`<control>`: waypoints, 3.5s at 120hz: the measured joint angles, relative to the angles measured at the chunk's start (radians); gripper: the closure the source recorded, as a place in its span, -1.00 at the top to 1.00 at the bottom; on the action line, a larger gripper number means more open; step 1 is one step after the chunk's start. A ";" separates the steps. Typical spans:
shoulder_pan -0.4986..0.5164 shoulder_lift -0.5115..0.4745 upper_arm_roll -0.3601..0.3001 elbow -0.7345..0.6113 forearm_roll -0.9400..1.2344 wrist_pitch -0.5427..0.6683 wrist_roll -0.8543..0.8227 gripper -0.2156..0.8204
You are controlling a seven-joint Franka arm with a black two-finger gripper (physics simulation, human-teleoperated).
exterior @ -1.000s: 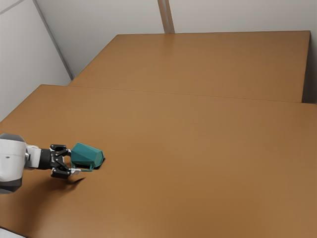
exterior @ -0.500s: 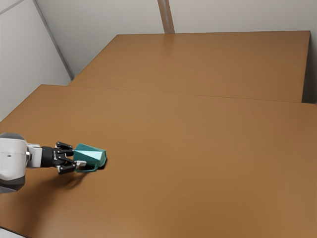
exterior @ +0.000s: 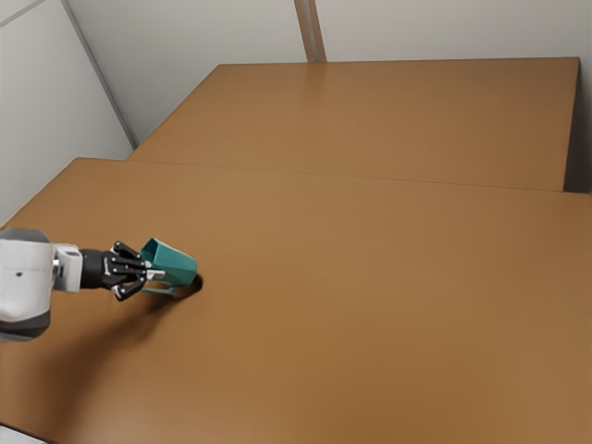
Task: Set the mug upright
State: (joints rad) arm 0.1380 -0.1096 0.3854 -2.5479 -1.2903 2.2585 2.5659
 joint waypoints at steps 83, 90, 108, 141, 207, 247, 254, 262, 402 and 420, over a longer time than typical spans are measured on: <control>-0.049 -0.248 -0.151 0.052 1.134 -0.058 -0.951 -0.90; -0.048 -0.281 -0.149 -0.003 1.181 -0.031 -1.068 -0.90; -0.047 -0.260 -0.148 -0.036 1.283 0.019 -1.339 -0.90; -0.051 -0.136 -0.148 0.026 1.342 0.120 -1.694 -0.90; -0.181 0.021 -0.149 0.163 1.285 0.198 -2.063 -0.90; -0.248 0.010 -0.172 0.156 1.214 0.195 -2.175 -0.90; -0.253 0.007 -0.182 0.155 1.188 0.192 -2.190 -0.91; -0.256 0.004 -0.191 0.155 1.146 0.182 -2.205 -0.90; -0.284 0.049 -0.227 0.443 1.060 0.007 -2.299 0.49; -0.308 0.146 -0.186 0.767 1.172 -0.212 -2.298 0.54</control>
State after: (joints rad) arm -0.1701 0.0361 0.1992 -1.7810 -0.1187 2.0462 0.2674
